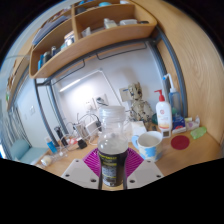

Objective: Pour water

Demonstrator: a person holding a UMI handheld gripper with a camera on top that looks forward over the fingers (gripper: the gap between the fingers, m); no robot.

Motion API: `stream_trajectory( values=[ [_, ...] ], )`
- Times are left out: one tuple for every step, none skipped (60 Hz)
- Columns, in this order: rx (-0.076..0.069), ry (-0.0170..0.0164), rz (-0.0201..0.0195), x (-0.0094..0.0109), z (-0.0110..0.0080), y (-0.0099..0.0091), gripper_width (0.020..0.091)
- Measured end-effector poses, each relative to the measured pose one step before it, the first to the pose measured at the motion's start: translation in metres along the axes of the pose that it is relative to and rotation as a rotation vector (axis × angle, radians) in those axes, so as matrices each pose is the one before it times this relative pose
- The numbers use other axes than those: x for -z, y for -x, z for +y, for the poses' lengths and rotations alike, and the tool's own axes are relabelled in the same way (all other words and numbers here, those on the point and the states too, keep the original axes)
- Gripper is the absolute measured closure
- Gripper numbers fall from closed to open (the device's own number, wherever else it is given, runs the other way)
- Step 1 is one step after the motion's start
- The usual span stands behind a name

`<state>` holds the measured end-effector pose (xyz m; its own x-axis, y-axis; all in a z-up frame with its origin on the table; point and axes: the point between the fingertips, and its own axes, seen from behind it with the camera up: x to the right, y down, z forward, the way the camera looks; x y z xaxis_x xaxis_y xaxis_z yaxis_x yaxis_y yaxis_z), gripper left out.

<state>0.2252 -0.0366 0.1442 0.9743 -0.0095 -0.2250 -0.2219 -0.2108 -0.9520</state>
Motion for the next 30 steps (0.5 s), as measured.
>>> stream_trajectory(
  values=[
    [-0.0415, 0.00448, -0.00579, -0.00401, -0.00179, 0.00430, 0.0832],
    [-0.0429, 0.00381, -0.00665, -0.00431, -0.00195, 0.00385, 0.0832],
    [-0.0504, 0.00876, -0.00643, -0.00430, -0.00047, 0.00380, 0.0832],
    [-0.0554, 0.01147, -0.00386, -0.00438, -0.00019, 0.00332, 0.0832],
    [-0.0556, 0.00972, -0.00243, -0.00416, -0.00054, 0.00257, 0.0831],
    [-0.0545, 0.00658, -0.00093, -0.00397, -0.00142, 0.00213, 0.0832],
    [-0.0538, 0.00545, -0.00086, -0.00395, -0.00120, 0.00153, 0.0832],
    [-0.0535, 0.00724, -0.00026, -0.00320, -0.00131, 0.00166, 0.0832],
    [-0.0517, 0.00494, -0.00290, -0.00312, -0.00121, 0.00165, 0.0832],
    [-0.0524, 0.00316, -0.00529, -0.00319, -0.00159, 0.00209, 0.0833],
    [-0.0511, -0.00076, -0.00372, -0.00161, -0.00165, 0.00253, 0.0833],
    [-0.0516, -0.00487, -0.00448, -0.00322, -0.00336, 0.00070, 0.0831],
    [-0.0527, -0.00670, -0.00613, -0.00243, -0.00354, 0.00137, 0.0831],
    [-0.0520, -0.00573, -0.00546, -0.00217, -0.00327, 0.00110, 0.0830],
    [-0.0509, -0.00540, -0.00434, -0.00208, -0.00326, 0.00068, 0.0831],
    [-0.0501, -0.00708, -0.00387, -0.00189, -0.00357, 0.00068, 0.0830],
    [-0.0500, -0.00723, -0.00460, -0.00200, -0.00370, 0.00077, 0.0831],
    [-0.0510, -0.00358, -0.00467, -0.00183, -0.00242, 0.00102, 0.0832],
    [-0.0491, -0.00454, -0.00466, -0.00162, -0.00306, 0.00089, 0.0831],
    [-0.0448, -0.00791, -0.00351, -0.00149, -0.00348, 0.00045, 0.0830],
    [-0.0413, -0.00607, 0.00559, -0.00075, -0.00348, 0.00247, 0.0830],
    [-0.0327, -0.00843, -0.00298, -0.00164, -0.00293, 0.00018, 0.0829],
    [-0.0309, -0.00410, -0.00047, -0.00233, -0.00282, -0.00060, 0.0830],
    [-0.0336, -0.00283, -0.00073, -0.00174, -0.00143, -0.00047, 0.0831],
    [-0.0356, -0.00147, 0.00157, -0.00171, -0.00121, -0.00069, 0.0831],
    [-0.0360, 0.00064, 0.00216, -0.00163, -0.00076, -0.00057, 0.0832],
    [-0.0323, 0.00082, 0.00094, -0.00161, -0.00111, -0.00016, 0.0828],
    [-0.0275, -0.00029, -0.00078, -0.00169, -0.00126, 0.00043, 0.0827],
    [-0.0242, -0.00121, -0.00181, -0.00162, -0.00131, 0.00034, 0.0828],
    [-0.0265, 0.00333, 0.00380, 0.00008, 0.00023, 0.00093, 0.0827]
  ],
)
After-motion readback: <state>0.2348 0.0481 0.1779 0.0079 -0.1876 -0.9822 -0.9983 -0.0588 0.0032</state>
